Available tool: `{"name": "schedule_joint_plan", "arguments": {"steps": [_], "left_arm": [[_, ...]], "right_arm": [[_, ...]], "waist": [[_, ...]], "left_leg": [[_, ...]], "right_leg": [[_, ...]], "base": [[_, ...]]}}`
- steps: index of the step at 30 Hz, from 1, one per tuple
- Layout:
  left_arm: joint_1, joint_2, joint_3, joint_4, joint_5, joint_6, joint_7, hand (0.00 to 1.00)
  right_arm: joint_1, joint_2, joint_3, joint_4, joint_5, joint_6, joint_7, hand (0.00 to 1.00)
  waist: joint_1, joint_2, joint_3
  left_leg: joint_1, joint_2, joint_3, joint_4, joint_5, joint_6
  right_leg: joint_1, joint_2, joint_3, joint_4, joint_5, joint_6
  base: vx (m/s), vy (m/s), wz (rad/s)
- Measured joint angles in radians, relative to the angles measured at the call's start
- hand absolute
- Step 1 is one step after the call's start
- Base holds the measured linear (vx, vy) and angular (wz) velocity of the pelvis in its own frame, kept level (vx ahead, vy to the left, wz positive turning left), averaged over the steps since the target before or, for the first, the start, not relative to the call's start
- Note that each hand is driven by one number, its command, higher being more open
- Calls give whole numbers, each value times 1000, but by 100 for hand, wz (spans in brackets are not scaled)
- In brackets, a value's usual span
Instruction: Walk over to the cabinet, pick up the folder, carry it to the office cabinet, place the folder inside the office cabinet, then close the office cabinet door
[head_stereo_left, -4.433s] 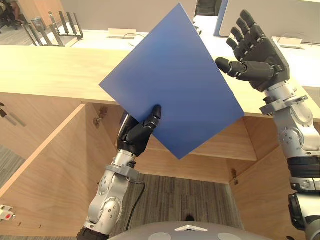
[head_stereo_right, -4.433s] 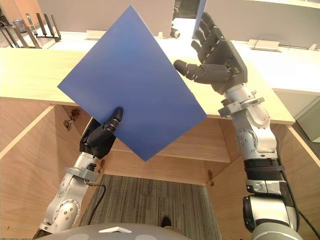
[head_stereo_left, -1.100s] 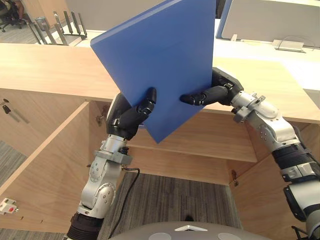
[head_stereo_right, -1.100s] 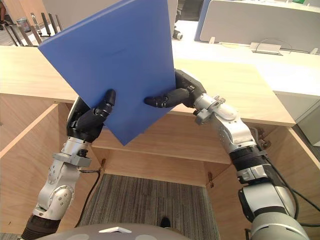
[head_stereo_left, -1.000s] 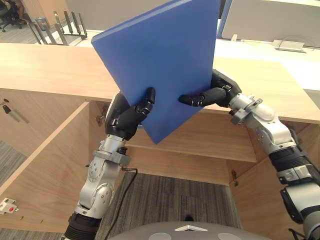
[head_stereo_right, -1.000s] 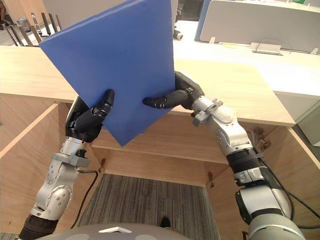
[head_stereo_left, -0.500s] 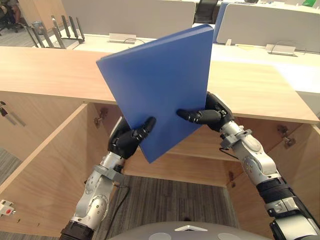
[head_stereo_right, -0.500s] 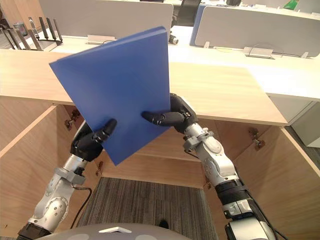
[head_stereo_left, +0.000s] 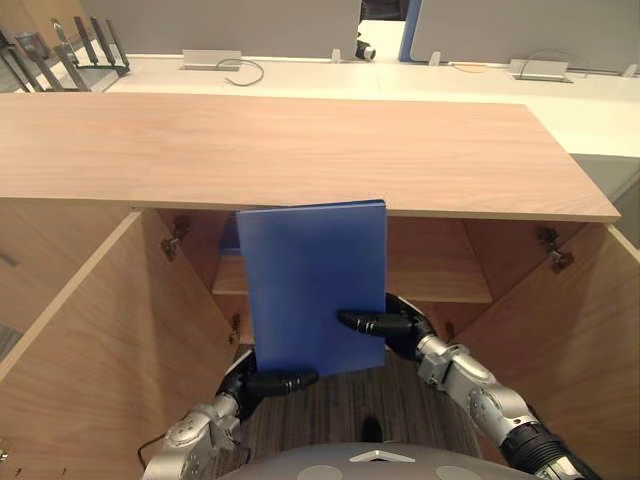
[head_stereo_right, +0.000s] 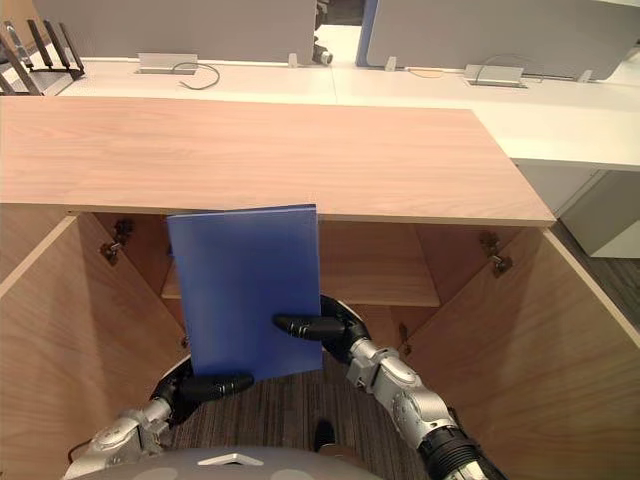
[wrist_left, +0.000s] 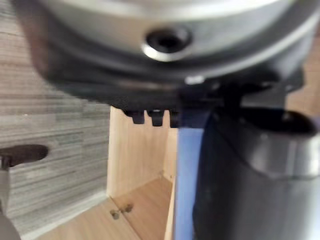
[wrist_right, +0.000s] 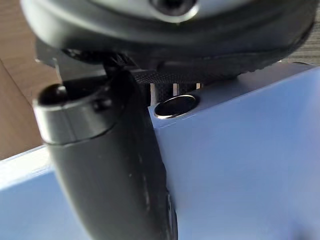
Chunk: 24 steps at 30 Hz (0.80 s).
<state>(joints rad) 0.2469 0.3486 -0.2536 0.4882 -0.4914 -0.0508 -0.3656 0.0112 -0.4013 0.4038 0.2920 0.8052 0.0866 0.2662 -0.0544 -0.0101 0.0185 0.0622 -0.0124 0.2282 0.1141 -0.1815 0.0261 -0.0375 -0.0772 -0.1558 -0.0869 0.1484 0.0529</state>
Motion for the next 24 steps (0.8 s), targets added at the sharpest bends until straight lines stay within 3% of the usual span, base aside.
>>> {"name": "schedule_joint_plan", "arguments": {"steps": [7, 17, 24], "left_arm": [[-9, -64, 65, 104, 31, -19, 18, 100], [-51, -167, 132, 379, 206, -14, 15, 100], [-68, -194, 203, 424, 347, -20, 15, 100]], "right_arm": [[-4, 39, 1, 26, 0, 0, 0, 0], [-3, 71, 28, 287, -24, 16, 9, 0], [-6, 87, -20, 371, -202, 24, 72, 0]], "waist": [[3, 2, 1], [12, -8, 39], [0, -5, 45]], "left_leg": [[1, -2, -2, -6, 2, 2], [17, -6, -3, -18, 6, 4], [21, -10, -4, -20, 8, 6]], "right_leg": [[-1, 0, -2, 0, 0, 0], [9, -3, -3, 0, 0, 1], [14, -8, -4, 0, -1, 2]], "base": [[-4, -1, 0], [0, 0, 0], [-15, -1, 0]]}}
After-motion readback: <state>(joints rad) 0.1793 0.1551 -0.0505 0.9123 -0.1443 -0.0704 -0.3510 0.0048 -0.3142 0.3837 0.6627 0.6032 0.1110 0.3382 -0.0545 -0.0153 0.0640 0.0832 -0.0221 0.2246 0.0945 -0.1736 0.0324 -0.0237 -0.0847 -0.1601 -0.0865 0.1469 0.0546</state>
